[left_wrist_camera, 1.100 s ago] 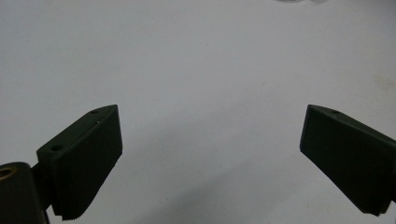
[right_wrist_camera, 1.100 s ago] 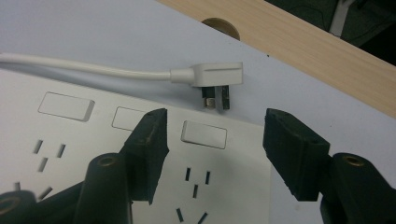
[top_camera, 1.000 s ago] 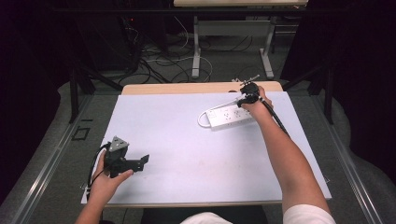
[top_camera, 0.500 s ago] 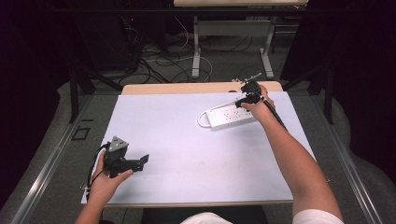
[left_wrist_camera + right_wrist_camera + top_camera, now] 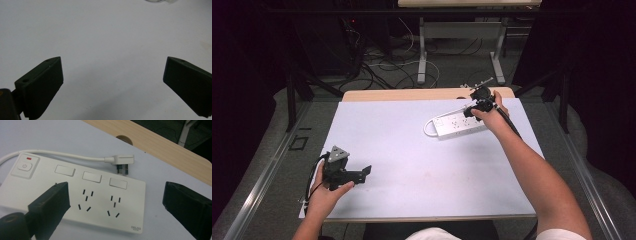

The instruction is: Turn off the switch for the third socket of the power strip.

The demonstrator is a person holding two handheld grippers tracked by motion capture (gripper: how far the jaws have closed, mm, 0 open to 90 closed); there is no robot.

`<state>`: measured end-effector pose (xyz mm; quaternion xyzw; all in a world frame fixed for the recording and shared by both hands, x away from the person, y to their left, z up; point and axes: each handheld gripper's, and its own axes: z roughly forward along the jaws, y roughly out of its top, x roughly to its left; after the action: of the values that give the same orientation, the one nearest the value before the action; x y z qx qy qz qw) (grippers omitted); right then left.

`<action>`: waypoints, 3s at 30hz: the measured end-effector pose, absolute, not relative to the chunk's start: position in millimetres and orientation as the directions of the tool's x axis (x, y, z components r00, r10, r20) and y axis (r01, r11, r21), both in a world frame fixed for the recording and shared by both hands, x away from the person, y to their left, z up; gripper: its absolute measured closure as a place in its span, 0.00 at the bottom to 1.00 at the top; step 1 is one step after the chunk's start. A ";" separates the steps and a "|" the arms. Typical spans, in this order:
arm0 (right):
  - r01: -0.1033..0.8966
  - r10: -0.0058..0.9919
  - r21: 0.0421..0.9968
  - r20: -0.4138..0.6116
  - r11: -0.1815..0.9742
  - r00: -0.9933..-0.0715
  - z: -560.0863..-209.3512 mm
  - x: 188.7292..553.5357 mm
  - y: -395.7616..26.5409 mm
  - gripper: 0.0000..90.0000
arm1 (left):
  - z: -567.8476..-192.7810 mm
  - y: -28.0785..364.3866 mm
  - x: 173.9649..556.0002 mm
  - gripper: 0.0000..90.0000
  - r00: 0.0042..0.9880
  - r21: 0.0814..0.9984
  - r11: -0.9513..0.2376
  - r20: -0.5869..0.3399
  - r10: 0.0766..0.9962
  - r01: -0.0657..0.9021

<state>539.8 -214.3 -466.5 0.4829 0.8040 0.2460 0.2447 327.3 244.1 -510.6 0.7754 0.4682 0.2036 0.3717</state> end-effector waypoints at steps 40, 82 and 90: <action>0.573 0.826 0.648 -0.160 0.501 -0.540 -456.2 470.9 -214.2 0.00 | -509.9 242.2 325.3 0.00 0.497 0.775 -0.298 -0.024 0.868 0.558; 0.511 0.781 0.695 -0.119 0.507 -0.613 -463.5 404.7 -214.4 0.02 | -509.5 241.4 324.1 0.00 0.499 0.777 -0.303 -0.017 0.867 0.552; 0.523 0.787 0.702 -0.086 0.483 -0.611 -474.9 392.6 -218.7 0.03 | -509.3 241.8 324.1 0.00 0.500 0.775 -0.311 -0.007 0.866 0.550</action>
<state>392.6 -218.7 -474.9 0.3915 0.8367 0.3246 0.2035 324.1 241.8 -509.3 0.7814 0.4529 0.2120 0.3732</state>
